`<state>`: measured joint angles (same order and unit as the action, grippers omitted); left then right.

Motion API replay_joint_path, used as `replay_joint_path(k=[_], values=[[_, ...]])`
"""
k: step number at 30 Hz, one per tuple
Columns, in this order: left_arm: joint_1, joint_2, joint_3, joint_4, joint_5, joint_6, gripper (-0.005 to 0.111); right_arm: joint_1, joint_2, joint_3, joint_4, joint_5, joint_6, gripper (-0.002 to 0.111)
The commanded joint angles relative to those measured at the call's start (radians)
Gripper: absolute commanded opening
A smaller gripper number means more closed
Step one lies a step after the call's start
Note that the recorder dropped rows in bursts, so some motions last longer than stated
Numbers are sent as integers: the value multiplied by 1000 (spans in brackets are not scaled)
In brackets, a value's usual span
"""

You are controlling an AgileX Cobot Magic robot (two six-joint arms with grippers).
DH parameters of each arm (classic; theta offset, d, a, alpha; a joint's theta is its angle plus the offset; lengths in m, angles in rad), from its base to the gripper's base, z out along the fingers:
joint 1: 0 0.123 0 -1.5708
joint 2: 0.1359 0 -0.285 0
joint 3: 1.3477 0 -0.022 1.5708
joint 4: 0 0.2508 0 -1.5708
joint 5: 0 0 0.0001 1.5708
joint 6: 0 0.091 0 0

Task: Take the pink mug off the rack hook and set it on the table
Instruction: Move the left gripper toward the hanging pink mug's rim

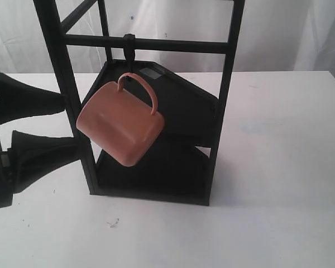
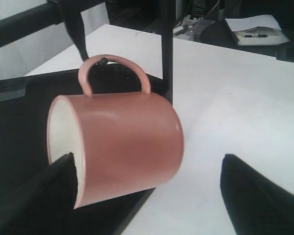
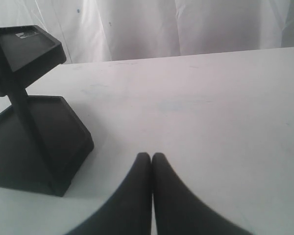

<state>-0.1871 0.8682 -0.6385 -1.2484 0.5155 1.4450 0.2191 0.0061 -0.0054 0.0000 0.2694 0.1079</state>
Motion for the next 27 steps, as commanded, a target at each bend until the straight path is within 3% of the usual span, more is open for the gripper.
replay_joint_path(k=[1, 8, 13, 27], values=[[-6, 7, 5, -30, -44, 21, 80, -9, -6, 5, 0, -4, 2, 0], [-6, 80, 5, -39, -44, 44, 80, -9, -6, 5, 0, -4, 2, 0], [-6, 117, 5, -160, -18, 152, 80, -9, -6, 5, 0, -6, 2, 0], [-6, 170, 5, -207, 71, 178, 80, -9, -6, 5, 0, -4, 2, 0]])
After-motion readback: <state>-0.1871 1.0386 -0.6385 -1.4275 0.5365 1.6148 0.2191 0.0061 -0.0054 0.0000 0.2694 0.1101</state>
